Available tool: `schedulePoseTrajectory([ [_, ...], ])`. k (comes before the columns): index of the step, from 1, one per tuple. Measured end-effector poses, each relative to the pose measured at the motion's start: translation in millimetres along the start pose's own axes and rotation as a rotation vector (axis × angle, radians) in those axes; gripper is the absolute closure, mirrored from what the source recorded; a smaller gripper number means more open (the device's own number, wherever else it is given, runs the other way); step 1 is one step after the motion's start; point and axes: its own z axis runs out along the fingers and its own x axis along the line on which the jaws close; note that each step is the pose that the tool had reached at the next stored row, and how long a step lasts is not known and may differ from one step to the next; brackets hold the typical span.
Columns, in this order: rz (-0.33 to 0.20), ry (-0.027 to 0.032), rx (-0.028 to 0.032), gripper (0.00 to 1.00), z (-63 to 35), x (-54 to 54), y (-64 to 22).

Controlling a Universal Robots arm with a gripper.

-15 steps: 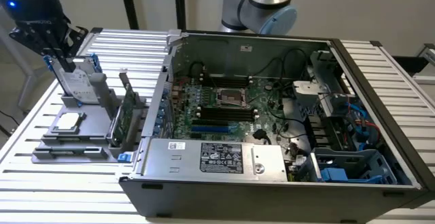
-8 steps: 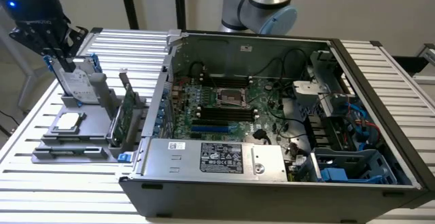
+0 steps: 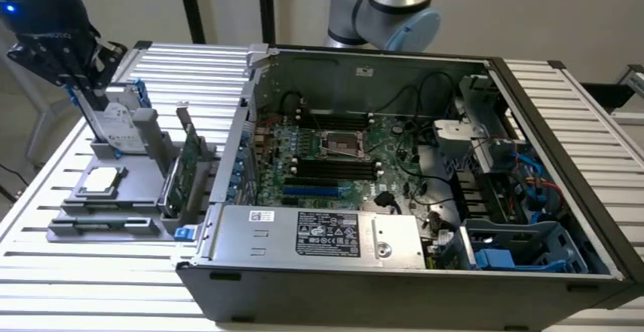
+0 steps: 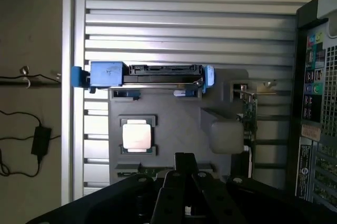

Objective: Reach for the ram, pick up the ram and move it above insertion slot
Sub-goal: 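Reach for the ram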

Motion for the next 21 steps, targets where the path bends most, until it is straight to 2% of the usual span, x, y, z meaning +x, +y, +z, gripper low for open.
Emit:
schedulePoseTrajectory([
  [6,-0.001,0.0001,0.0025,0.89,-3.8,0.3,-15.7],
  [21,-0.002,0.0004,0.0187,0.89,-6.2,3.9,-58.7],
])
